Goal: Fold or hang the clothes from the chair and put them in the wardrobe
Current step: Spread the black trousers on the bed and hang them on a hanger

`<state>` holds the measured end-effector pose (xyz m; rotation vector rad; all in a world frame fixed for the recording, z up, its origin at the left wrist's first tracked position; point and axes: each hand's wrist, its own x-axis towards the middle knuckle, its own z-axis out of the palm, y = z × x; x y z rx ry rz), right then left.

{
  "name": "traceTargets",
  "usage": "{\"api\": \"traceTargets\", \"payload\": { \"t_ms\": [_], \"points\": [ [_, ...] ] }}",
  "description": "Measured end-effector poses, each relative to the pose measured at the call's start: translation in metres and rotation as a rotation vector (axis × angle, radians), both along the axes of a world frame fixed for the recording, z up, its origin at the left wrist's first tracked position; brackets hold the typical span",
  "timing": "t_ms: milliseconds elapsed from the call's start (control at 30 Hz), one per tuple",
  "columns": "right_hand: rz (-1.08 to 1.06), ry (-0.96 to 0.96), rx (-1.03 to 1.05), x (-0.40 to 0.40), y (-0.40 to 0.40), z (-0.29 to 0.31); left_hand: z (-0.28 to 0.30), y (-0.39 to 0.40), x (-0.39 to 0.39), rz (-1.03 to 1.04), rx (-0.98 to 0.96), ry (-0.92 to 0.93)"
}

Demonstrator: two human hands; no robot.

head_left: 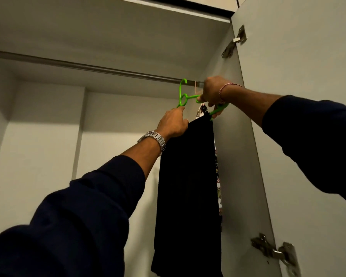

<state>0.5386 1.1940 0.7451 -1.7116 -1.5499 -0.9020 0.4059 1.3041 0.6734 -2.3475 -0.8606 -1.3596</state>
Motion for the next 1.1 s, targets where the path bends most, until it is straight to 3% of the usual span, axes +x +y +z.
{"api": "traceTargets", "payload": {
  "t_ms": [467,833,1100],
  "points": [
    [-0.249,-0.059,-0.038,0.000,0.133,0.081,0.088,0.141,0.019,-0.127,0.091,0.003],
    [-0.215,0.023,0.050,0.025,0.171,0.130,0.122,0.199,0.045,-0.235,0.062,-0.002],
    [-0.240,0.008,0.093,0.043,0.150,0.139,0.125,0.212,0.051,-0.206,0.101,-0.010]
  ]
}}
